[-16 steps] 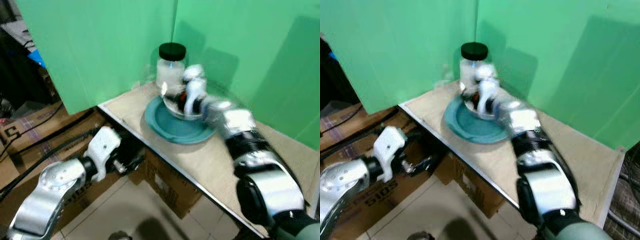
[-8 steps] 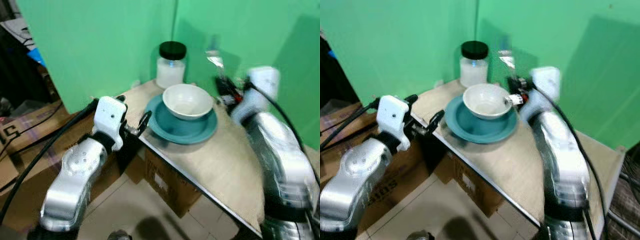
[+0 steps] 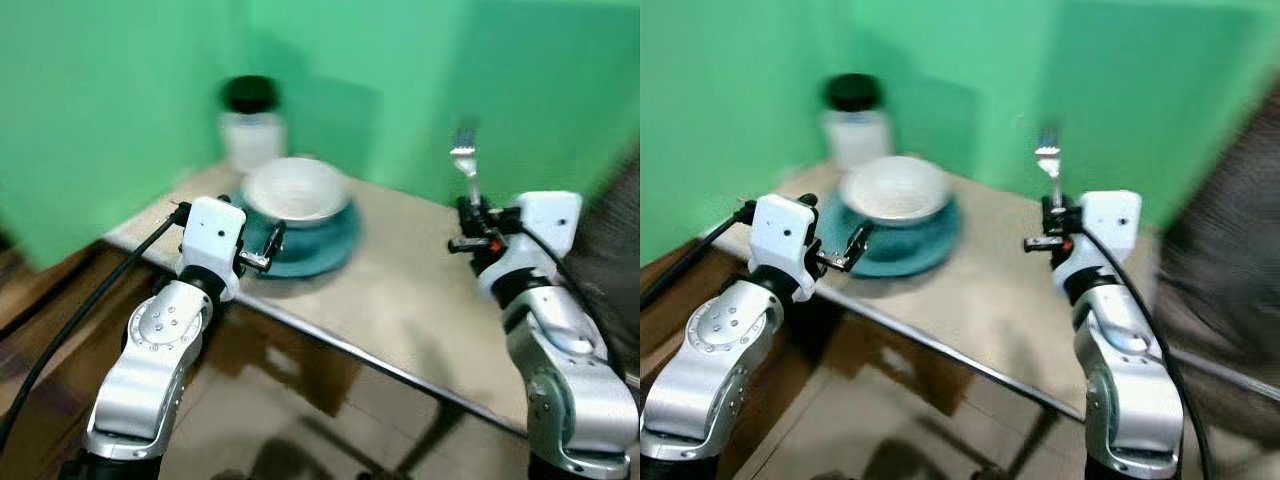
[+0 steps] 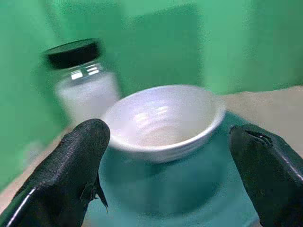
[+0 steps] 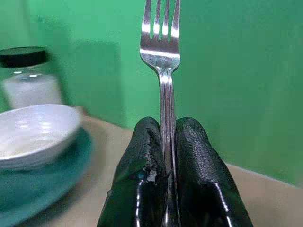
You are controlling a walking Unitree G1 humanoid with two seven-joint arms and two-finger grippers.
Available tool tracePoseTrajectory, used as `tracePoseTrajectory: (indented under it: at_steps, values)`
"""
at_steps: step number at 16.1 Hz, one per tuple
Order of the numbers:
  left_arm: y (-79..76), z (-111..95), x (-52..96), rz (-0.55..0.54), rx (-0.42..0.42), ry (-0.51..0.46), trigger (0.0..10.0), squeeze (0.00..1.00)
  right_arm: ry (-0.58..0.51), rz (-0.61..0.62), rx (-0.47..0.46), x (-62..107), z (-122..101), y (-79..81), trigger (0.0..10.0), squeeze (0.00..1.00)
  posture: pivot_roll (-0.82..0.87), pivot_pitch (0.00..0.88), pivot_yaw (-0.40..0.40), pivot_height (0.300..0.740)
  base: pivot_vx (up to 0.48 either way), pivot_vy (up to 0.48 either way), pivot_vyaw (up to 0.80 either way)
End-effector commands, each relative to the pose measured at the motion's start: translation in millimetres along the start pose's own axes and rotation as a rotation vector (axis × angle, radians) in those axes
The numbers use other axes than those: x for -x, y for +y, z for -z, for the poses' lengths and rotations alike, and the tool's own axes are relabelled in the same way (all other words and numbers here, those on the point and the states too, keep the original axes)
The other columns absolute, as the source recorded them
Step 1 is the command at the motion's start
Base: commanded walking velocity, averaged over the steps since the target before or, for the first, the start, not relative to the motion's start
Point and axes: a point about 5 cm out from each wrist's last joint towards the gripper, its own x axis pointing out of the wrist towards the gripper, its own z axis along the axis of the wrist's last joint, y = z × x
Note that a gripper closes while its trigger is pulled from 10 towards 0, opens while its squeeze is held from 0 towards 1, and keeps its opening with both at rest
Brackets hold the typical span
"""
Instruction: Setting the table
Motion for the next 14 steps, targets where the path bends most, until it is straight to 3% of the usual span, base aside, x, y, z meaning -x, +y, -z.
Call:
tracePoseTrajectory:
  at_steps: [1, 5, 14]
  values:
    - [-1.1, -1.9, -0.8, -0.003, -0.007, -0.001, 10.0, 0.00, -0.029, -0.009, -0.015, -0.3, -8.4, 4.2, 10.0, 0.00, 0.07, 0.000, -0.013, 0.740, 0.000, 0.000, -0.80]
    - [0.9, 2.3, 0.3, -0.026, 0.004, 0.020, 10.0, 0.00, 0.083, -0.086, -0.018, -0.8, 3.3, 15.9, 10.0, 0.00, 0.08, 0.000, -0.018, 0.740, 0.000, 0.000, -0.80]
    - [3.6, 4.2, -1.8, -0.030, -0.010, 0.029, 10.0, 0.00, 0.192, -0.283, 0.024, 4.3, 13.9, 33.7, 10.0, 0.00, 0.08, 0.000, -0.011, 0.740, 0.000, 0.000, -0.80]
